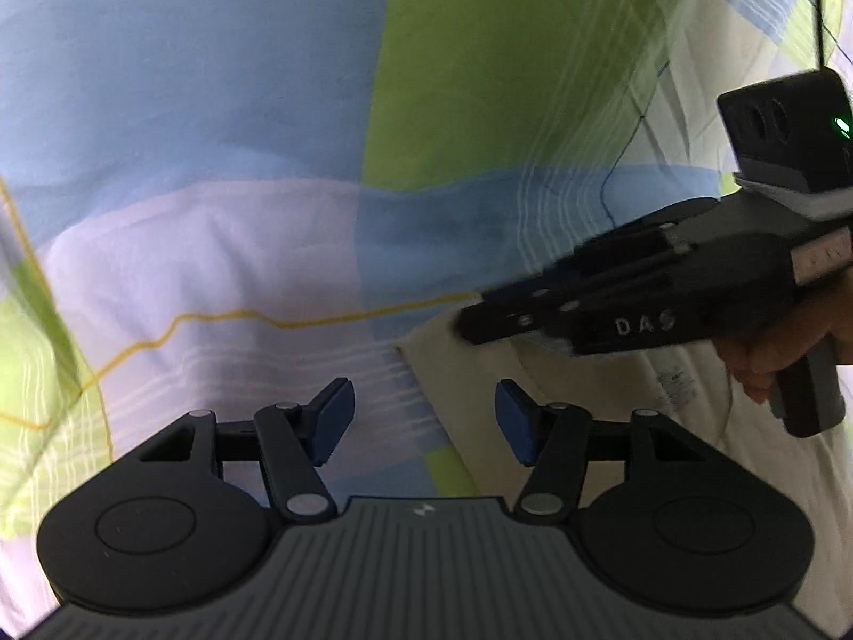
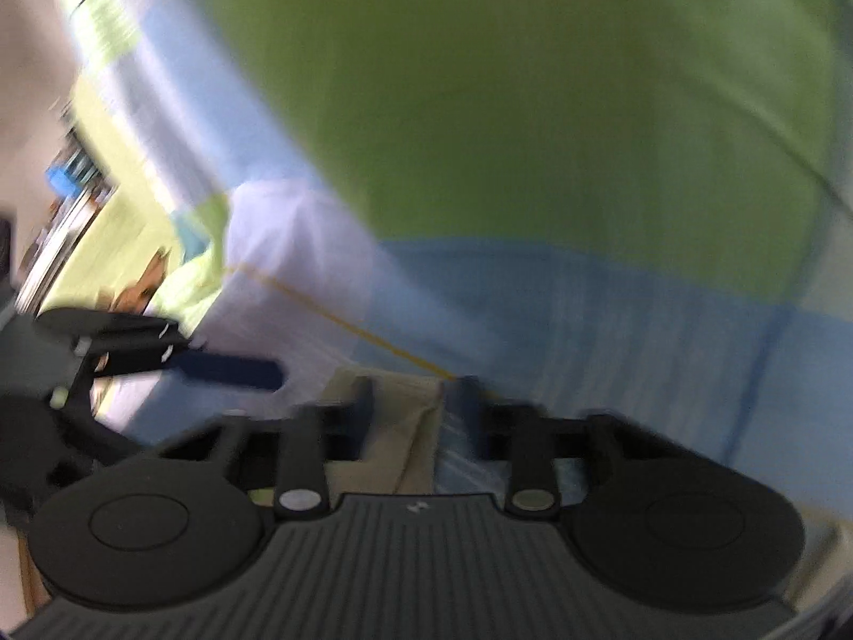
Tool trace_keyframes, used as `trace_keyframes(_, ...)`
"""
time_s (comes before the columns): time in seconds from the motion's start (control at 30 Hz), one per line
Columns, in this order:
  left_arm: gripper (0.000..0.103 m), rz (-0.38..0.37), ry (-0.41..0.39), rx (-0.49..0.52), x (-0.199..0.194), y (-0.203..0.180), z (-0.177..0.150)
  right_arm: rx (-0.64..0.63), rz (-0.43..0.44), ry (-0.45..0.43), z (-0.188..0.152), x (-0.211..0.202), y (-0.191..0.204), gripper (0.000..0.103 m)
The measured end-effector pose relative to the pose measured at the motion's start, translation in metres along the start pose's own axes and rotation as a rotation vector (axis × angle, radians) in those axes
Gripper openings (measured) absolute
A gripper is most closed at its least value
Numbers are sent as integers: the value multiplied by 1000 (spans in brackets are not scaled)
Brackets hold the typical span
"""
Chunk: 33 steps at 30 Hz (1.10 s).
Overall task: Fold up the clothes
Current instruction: 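Move both grippers to the beige top's hem and close on it, then lift the hem with both grippers and fold it toward the shoulders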
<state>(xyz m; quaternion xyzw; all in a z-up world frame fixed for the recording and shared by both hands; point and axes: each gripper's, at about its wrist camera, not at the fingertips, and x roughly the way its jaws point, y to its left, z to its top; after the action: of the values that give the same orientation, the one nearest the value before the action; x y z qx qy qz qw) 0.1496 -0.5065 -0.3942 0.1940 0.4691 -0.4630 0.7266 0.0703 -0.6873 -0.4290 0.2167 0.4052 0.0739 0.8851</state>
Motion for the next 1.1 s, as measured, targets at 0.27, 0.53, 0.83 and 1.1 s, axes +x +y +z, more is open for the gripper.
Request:
trace_keyframes(0.27,57,-124,-12,119,15,0,15,-99,102,-125,-4,-42,18,2)
trace_keyframes(0.53,5,-92,23,450,23,-30,16,-53,-69,-124,-17,-90,-4,35)
trace_keyframes(0.83,5,-36,33,501,32,-40,15,-4,-336,25,-60,-159,-86,41)
trace_keyframes(1.1,7,-60,44,419,28,-32,22,-41,-229,74,-59,-152,-111,13)
